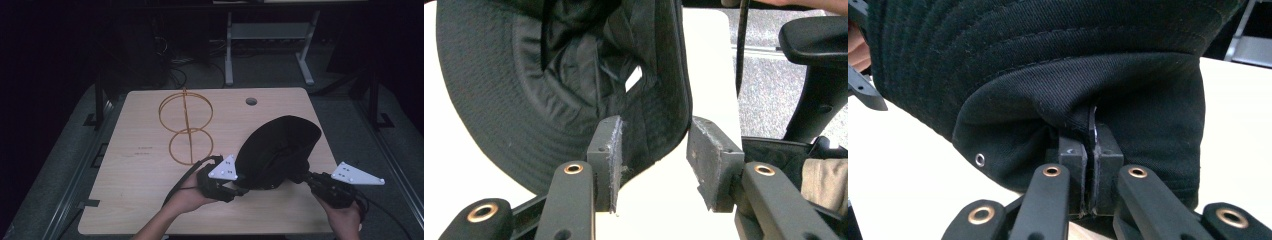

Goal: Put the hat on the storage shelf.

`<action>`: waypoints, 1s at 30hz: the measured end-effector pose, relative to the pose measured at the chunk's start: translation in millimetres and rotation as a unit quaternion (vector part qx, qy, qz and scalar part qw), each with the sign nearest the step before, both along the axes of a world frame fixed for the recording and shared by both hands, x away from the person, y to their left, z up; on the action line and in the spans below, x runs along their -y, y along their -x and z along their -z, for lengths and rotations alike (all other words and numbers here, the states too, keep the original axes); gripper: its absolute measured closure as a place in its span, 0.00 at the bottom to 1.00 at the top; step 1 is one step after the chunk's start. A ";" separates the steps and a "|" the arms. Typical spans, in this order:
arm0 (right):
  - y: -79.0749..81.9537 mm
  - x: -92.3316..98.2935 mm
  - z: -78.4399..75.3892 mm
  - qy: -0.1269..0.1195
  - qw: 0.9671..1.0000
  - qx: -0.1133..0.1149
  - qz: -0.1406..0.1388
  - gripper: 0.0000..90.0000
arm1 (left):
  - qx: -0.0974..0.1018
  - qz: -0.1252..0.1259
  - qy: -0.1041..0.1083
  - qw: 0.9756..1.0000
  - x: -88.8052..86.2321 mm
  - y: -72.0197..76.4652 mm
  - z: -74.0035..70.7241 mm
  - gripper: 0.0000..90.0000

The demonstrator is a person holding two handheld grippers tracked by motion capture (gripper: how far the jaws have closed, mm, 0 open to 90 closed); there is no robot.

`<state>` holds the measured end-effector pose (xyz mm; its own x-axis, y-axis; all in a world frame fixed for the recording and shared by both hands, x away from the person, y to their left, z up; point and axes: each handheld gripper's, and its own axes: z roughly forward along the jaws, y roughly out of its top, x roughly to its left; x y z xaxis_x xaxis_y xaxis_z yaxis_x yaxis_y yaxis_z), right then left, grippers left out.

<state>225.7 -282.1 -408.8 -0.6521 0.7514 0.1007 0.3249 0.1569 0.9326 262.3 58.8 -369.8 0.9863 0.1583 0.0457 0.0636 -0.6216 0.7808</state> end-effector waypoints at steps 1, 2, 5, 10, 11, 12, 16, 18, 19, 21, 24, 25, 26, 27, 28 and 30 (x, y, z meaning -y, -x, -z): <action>0.0 -0.2 -2.3 0.000 1.000 0.001 0.000 0.96 | 0.001 -0.001 0.001 1.000 -1.3 0.2 0.4 0.64; -0.4 -0.1 -3.6 0.001 1.000 0.003 0.000 0.96 | 0.001 -0.003 0.000 1.000 -3.9 0.6 0.7 0.64; -1.4 2.3 -9.1 -0.007 1.000 0.007 0.003 0.96 | 0.002 -0.006 0.000 1.000 -10.0 1.7 1.4 0.63; -5.1 5.4 -18.3 -0.016 1.000 0.013 0.006 0.96 | 0.005 -0.019 -0.004 1.000 -23.7 1.2 3.3 0.63; -5.8 5.2 -20.6 -0.015 1.000 0.015 0.007 0.96 | 0.003 -0.024 -0.002 1.000 -27.4 0.9 4.5 0.63; -6.6 4.5 -23.5 -0.017 1.000 0.016 0.007 0.96 | 0.003 -0.027 -0.002 1.000 -29.8 0.8 5.1 0.63; -9.2 2.1 -32.5 -0.017 1.000 0.021 0.004 0.96 | 0.000 -0.040 0.003 0.999 -41.5 0.5 9.9 0.62; -11.3 1.0 -37.0 -0.020 1.000 0.020 0.002 0.96 | 0.005 -0.047 -0.006 0.999 -47.2 0.5 13.1 0.62; -12.8 0.7 -39.2 -0.019 1.000 0.021 0.002 0.96 | 0.010 -0.052 -0.013 0.999 -50.8 0.5 15.4 0.62; -15.7 0.1 -43.5 -0.025 0.999 0.021 -0.001 0.96 | 0.006 -0.058 -0.013 0.998 -56.6 0.1 19.0 0.62; -19.6 -1.0 -48.9 -0.030 0.999 0.022 -0.003 0.96 | 0.004 -0.071 -0.007 0.997 -66.7 -0.2 25.2 0.62; -20.5 -1.8 -51.1 -0.033 0.999 0.021 -0.003 0.96 | 0.004 -0.073 -0.007 0.997 -68.5 0.1 26.7 0.62; -21.4 -2.3 -52.8 -0.033 0.999 0.024 -0.003 0.96 | 0.005 -0.076 -0.009 0.997 -71.5 0.5 29.1 0.62; -22.4 -3.4 -55.9 -0.034 0.999 0.024 -0.003 0.96 | 0.006 -0.077 -0.013 0.997 -73.1 0.5 30.6 0.61; -23.1 -4.1 -57.7 -0.035 0.999 0.024 -0.004 0.96 | 0.006 -0.082 -0.016 0.997 -75.5 0.7 33.1 0.61; -25.7 -5.9 -62.4 -0.038 0.999 0.026 -0.005 0.96 | 0.006 -0.088 -0.014 0.996 -79.5 0.6 36.8 0.60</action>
